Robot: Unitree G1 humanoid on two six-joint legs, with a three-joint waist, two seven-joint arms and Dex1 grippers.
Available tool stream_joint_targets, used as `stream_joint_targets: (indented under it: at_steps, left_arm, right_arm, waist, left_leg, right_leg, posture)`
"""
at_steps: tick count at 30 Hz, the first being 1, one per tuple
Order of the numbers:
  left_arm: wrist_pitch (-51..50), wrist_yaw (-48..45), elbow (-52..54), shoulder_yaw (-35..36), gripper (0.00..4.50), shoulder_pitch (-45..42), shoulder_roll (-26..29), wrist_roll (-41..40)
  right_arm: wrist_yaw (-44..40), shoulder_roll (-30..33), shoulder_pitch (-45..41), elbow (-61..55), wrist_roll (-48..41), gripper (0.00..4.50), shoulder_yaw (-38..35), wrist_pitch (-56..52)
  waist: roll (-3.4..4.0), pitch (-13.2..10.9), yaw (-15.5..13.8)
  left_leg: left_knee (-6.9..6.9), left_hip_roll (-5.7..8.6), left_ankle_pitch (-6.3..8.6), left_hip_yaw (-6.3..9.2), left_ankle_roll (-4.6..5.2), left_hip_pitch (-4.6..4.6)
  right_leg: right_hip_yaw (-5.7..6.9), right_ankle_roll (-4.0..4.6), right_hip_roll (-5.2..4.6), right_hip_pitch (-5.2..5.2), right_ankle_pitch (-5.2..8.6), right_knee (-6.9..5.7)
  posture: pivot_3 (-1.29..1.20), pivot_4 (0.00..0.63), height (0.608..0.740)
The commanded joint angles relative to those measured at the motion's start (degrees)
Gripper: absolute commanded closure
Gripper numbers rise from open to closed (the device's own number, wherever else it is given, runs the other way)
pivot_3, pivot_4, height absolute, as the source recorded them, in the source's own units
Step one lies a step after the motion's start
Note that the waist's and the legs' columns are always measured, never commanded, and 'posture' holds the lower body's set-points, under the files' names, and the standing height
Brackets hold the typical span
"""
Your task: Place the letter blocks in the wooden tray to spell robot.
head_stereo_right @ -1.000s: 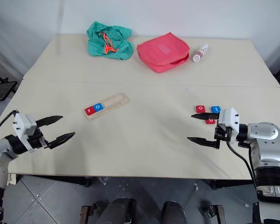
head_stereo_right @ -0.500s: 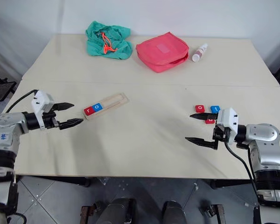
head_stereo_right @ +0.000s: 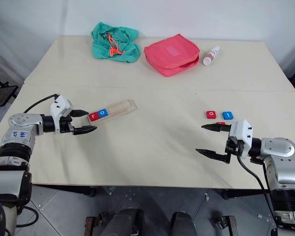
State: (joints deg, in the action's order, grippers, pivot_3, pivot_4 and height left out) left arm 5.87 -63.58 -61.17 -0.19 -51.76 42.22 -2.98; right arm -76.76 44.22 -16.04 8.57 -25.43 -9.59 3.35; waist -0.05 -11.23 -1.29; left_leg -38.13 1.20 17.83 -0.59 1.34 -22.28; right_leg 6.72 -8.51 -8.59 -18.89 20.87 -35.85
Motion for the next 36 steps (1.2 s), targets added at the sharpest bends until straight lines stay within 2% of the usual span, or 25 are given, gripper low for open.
stream_joint_targets:
  at_steps: [1,7,15,26,29,36]
  left_arm:
    - [0.5,1.1,-2.4,-0.6,0.00,-1.5,-0.3,1.9]
    - [1.0,1.4,-5.4,-2.0,0.00,-3.7,-1.3,4.5]
    - [0.4,-1.7,-3.0,-2.0,0.00,-2.5,-0.6,4.5]
    - [-6.7,-5.8,12.2,-0.8,0.00,6.8,2.2,1.7]
    - [-10.0,-5.5,19.2,0.0,0.00,10.7,2.7,0.0]
    - [-12.9,-2.4,24.0,2.0,0.00,12.0,2.8,-1.3]
  right_arm:
    - [0.5,1.3,0.8,-2.4,-1.6,0.07,-2.6,-0.4]
    - [1.4,1.1,1.2,-3.3,-1.5,0.07,-2.8,-0.6]
    - [2.0,1.2,1.2,-3.3,-1.4,0.07,-2.7,-0.6]
    - [2.1,0.3,-1.7,-1.1,-0.5,0.07,-0.9,-0.1]
    - [1.7,-0.2,-3.2,0.3,-0.1,0.07,-0.2,0.5]
    - [1.2,-0.8,-4.5,1.7,0.5,0.07,0.4,1.0]
  waist:
    - [0.00,0.0,0.0]
    - [0.00,0.0,-0.1]
    - [0.00,0.0,-0.1]
    - [0.00,0.0,0.4]
    - [0.00,0.0,0.6]
    - [0.00,0.0,0.5]
  left_leg:
    - [0.00,0.00,0.00,0.01,0.00,0.00]
    - [-0.05,0.01,-0.01,0.02,0.01,0.00]
    - [-0.05,0.01,-0.01,0.03,0.01,0.00]
    - [-0.02,-0.02,-0.01,0.03,0.01,0.02]
    - [-0.01,-0.02,0.00,0.05,0.01,0.02]
    - [-0.02,-0.01,0.00,0.07,0.01,0.02]
  right_leg:
    - [0.00,0.00,0.00,0.00,0.00,-0.01]
    - [0.00,0.00,-0.01,0.02,0.00,-0.03]
    - [0.00,0.00,-0.01,0.02,0.00,-0.04]
    - [-0.01,0.00,0.00,0.01,0.00,-0.04]
    - [-0.03,0.00,-0.01,0.01,0.00,-0.05]
    - [-0.04,0.00,-0.01,0.02,0.00,-0.05]
  posture:
    - [0.00,0.150,0.740]
    - [0.00,0.150,0.740]
    - [0.00,0.150,0.740]
    - [0.00,0.150,0.740]
    - [0.00,0.150,0.740]
    - [0.00,0.150,0.740]
